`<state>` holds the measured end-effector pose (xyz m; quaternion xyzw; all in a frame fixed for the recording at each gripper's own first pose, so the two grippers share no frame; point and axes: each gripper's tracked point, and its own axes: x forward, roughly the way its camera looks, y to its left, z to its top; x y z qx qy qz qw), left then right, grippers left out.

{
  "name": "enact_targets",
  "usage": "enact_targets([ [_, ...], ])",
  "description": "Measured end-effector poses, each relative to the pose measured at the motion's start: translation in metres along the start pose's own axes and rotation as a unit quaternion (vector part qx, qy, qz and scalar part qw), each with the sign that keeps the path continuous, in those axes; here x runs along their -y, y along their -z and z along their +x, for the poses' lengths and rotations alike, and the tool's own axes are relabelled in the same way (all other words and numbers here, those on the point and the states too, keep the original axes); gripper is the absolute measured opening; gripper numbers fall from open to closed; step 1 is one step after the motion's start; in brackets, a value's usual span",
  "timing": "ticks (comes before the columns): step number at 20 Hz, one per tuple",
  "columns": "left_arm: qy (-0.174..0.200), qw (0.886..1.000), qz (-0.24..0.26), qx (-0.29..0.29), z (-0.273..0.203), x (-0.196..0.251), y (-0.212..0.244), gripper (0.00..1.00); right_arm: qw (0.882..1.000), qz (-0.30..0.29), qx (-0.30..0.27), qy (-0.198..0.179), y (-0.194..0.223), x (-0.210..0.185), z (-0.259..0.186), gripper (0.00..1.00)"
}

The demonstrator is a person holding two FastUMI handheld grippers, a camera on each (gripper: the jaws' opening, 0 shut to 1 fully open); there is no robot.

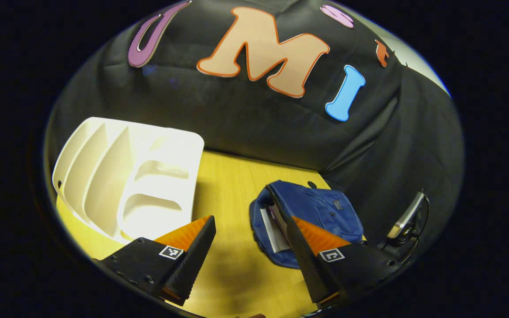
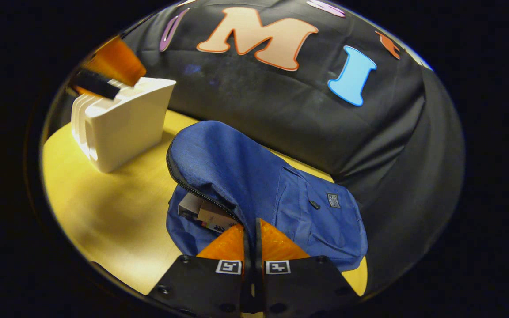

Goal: Open the schoolbag, grab two books from the bookshelf and put them into the schoolbag.

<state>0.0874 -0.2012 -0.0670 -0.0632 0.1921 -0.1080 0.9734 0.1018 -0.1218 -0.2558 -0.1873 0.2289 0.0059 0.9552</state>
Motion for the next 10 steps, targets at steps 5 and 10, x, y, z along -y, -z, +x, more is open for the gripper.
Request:
enact_targets([
  [5, -0.037, 0.999, 0.013, 0.022, -0.03, -0.037, -0.023, 0.95, 0.999, -0.039, -0.01, -0.001, 0.004, -0.013, -0.001, 0.22],
  [10, -0.08, 0.996, -0.009, 0.035, -0.073, -0.089, -0.035, 0.95, 0.999, -0.019, -0.029, -0.026, 0.009, -0.022, -0.014, 0.61],
])
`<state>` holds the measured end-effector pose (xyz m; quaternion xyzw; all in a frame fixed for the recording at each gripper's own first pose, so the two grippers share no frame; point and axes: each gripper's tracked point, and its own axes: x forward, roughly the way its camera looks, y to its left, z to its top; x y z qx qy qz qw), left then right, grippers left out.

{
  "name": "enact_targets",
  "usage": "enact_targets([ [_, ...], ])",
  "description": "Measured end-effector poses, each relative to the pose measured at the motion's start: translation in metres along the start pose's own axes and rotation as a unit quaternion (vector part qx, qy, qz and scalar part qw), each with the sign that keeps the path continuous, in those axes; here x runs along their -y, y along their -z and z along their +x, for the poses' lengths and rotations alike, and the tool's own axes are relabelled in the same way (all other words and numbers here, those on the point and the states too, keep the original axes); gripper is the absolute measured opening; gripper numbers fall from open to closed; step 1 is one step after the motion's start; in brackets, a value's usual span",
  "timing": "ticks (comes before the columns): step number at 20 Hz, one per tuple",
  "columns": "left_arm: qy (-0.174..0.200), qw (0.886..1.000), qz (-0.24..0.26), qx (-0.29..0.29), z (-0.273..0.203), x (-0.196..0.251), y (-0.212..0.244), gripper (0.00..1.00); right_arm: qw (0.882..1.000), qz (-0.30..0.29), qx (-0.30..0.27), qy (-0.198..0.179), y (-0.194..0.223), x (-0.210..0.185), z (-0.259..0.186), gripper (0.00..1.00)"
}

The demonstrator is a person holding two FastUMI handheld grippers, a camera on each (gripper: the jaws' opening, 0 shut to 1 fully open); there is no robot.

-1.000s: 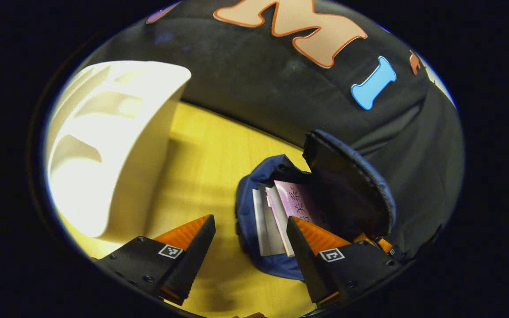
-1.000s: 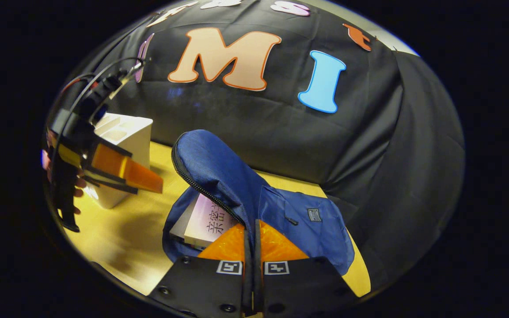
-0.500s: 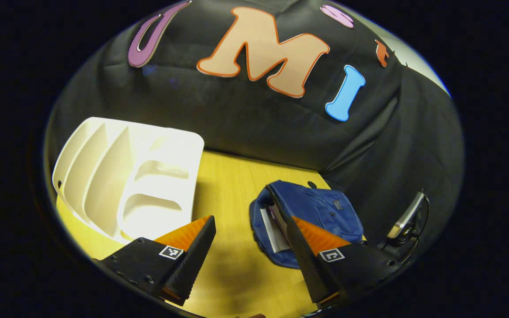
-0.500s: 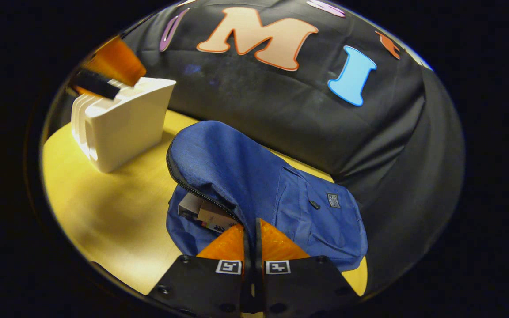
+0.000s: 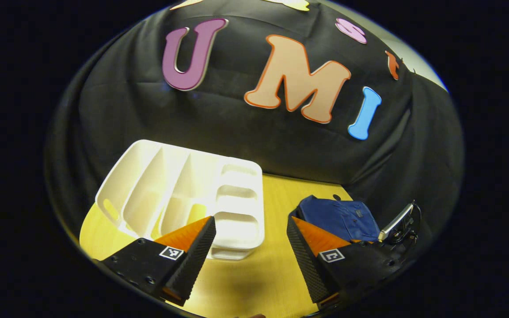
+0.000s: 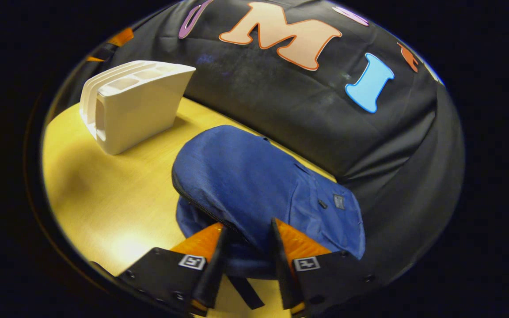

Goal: Open the schoolbag, grab two books from the bookshelf and put them into the schoolbag.

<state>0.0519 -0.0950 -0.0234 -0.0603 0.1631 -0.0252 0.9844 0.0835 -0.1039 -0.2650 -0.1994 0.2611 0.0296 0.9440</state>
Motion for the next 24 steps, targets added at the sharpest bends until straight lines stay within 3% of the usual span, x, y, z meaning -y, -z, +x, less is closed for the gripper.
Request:
enact_targets([
  [1, -0.006, 1.0, -0.004, 0.004, -0.004, -0.009, -0.004, 0.95, 1.0, 0.01, -0.002, -0.008, -0.001, -0.002, -0.008, 0.75],
  [4, -0.024, 0.999, -0.008, 0.024, -0.022, -0.029, -0.024, 0.95, 0.995, 0.088, 0.023, -0.05, -0.019, -0.016, -0.045, 0.83],
  [7, -0.042, 0.998, -0.005, 0.056, -0.039, -0.041, -0.045, 0.95, 0.971, 0.208, 0.093, -0.073, -0.072, -0.01, -0.103, 0.92],
  [10, -0.057, 0.994, 0.028, 0.088, -0.054, -0.046, -0.064, 0.94, 0.943, 0.287, 0.158, -0.055, -0.124, 0.022, -0.145, 0.94],
  [11, -0.061, 0.992, 0.047, 0.098, -0.059, -0.047, -0.071, 0.95, 0.939, 0.293, 0.174, -0.044, -0.137, 0.034, -0.156, 0.89],
  [12, -0.063, 0.99, 0.064, 0.11, -0.064, -0.047, -0.078, 0.95, 0.937, 0.291, 0.19, -0.031, -0.147, 0.044, -0.166, 0.95],
  [13, -0.063, 0.988, 0.076, 0.122, -0.07, -0.044, -0.084, 0.95, 0.936, 0.286, 0.206, -0.02, -0.158, 0.055, -0.174, 0.93],
  [17, -0.043, 0.987, 0.076, 0.136, -0.079, -0.03, -0.088, 0.94, 0.929, 0.271, 0.251, -0.004, -0.19, 0.07, -0.199, 0.91],
  [20, -0.035, 0.986, 0.077, 0.14, -0.083, -0.025, -0.092, 0.94, 0.927, 0.267, 0.264, 0.004, -0.194, 0.076, -0.207, 0.91],
  [21, -0.035, 0.986, 0.082, 0.144, -0.084, -0.026, -0.095, 0.89, 0.928, 0.265, 0.262, 0.006, -0.192, 0.076, -0.208, 0.91],
  [22, -0.036, 0.985, 0.087, 0.147, -0.086, -0.027, -0.097, 0.94, 0.929, 0.263, 0.26, 0.009, -0.189, 0.077, -0.209, 0.91],
  [24, -0.037, 0.983, 0.096, 0.153, -0.088, -0.029, -0.1, 0.94, 0.932, 0.256, 0.257, 0.015, -0.186, 0.076, -0.209, 0.91],
])
